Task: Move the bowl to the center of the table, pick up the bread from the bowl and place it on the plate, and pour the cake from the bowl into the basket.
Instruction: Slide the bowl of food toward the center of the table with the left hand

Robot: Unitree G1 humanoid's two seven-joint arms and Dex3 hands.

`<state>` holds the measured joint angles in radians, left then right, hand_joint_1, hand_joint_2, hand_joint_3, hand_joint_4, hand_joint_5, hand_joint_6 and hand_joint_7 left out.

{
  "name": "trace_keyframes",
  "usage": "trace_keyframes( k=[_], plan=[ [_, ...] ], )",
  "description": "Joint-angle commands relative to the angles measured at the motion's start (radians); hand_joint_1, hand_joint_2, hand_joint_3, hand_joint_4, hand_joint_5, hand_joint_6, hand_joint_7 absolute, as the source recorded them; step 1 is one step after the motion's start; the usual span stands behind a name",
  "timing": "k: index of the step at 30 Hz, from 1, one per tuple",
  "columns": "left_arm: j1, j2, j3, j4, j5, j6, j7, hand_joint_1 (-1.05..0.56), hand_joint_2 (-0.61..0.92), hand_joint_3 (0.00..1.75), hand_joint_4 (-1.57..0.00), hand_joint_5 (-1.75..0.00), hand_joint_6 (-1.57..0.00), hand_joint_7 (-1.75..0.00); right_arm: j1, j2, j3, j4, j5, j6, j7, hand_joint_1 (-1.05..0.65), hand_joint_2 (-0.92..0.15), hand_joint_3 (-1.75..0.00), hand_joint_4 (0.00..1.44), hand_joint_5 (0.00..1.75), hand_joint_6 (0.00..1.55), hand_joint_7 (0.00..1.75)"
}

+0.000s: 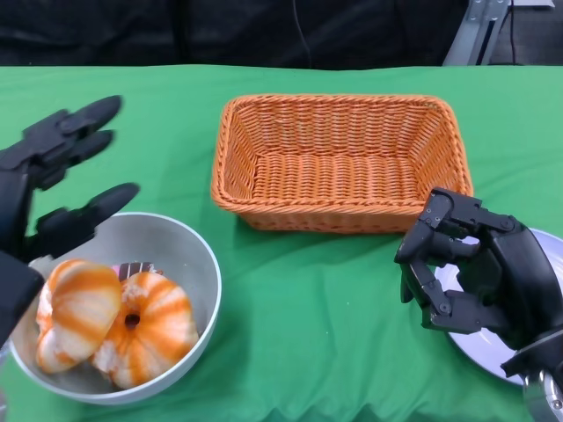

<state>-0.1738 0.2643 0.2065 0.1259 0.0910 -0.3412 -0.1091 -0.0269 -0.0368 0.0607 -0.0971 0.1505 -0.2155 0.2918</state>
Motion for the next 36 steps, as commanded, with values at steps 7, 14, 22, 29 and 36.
trace_keyframes(
  k=[7,14,22,29,36],
  plan=[
    [0.083,0.121,-0.006,-0.067,0.12,0.254,0.001,-0.67,0.92,0.54,-0.23,0.0,-0.29,0.0,0.009,0.003,0.005,0.0,-0.005,-0.01,-0.007,-0.19,-0.52,-1.12,0.79,1.75,0.74,1.39],
    [0.087,0.175,-0.07,-0.119,0.278,0.471,0.02,-0.67,0.92,0.66,-0.15,-0.01,-0.23,0.0,0.015,0.003,0.013,-0.013,-0.006,0.002,-0.015,-0.21,-0.51,-1.12,0.79,1.75,0.74,1.39],
    [0.069,0.204,-0.125,-0.144,0.346,0.634,-0.057,-0.67,0.92,0.68,-0.13,0.0,-0.17,0.0,0.019,-0.003,0.016,-0.015,0.003,0.004,-0.006,-0.2,-0.53,-1.11,0.78,1.75,0.72,1.38],
    [0.03,0.256,-0.163,-0.156,0.305,0.802,-0.225,-0.67,0.92,0.73,-0.11,0.0,-0.1,0.0,0.018,-0.002,0.019,-0.011,-0.001,-0.003,-0.007,-0.2,-0.53,-1.1,0.77,1.75,0.72,1.38],
    [0.011,0.247,-0.121,-0.114,0.183,0.809,-0.271,-0.6,0.92,0.72,-0.13,-0.01,-0.1,0.0,0.019,-0.008,0.021,-0.013,-0.005,-0.001,-0.005,-0.22,-0.54,-1.07,0.77,1.75,0.72,1.38]
  ],
)
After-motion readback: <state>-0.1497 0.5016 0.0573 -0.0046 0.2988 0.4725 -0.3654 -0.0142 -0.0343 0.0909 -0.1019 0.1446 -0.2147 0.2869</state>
